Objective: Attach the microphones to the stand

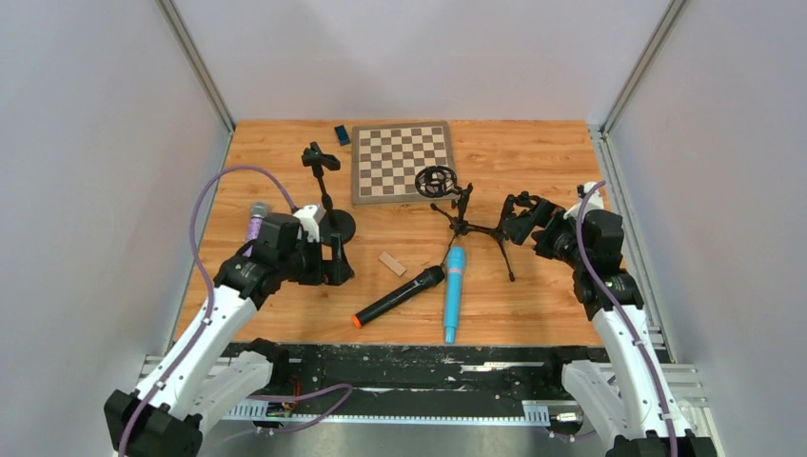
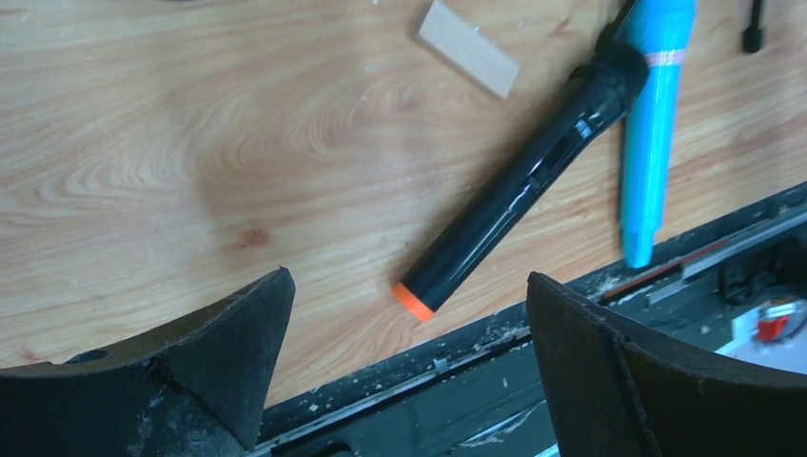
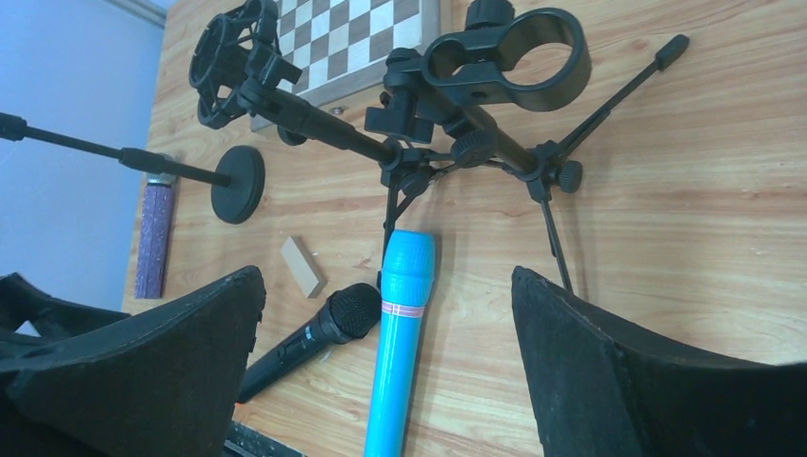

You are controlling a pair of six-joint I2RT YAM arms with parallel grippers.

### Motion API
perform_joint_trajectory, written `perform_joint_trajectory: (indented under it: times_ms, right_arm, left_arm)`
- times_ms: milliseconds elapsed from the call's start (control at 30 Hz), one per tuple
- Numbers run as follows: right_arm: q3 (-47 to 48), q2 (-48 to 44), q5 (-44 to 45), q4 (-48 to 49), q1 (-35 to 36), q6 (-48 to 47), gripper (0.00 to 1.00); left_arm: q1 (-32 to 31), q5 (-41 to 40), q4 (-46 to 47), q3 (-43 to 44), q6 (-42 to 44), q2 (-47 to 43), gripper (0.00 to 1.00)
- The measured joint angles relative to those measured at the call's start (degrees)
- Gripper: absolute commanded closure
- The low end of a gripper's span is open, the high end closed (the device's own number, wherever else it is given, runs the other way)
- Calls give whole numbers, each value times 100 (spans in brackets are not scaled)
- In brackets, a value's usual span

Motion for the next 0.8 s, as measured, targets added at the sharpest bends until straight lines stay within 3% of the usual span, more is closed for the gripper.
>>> perform_joint_trajectory:
  times_ms: [200,433,800]
  right_arm:
    - [4,212,-337,111,20,-20,0]
    - [39,586,-636,170,236,-22,0]
    - [809,2264,-667,538,1690,-76,0]
  left_arm:
    - [-1108,-682,11,17,0,616,0]
    - [-2363,-1161,649,20,79,1635,0]
    - [-3311,-1349,2048,-326,297,2177,0]
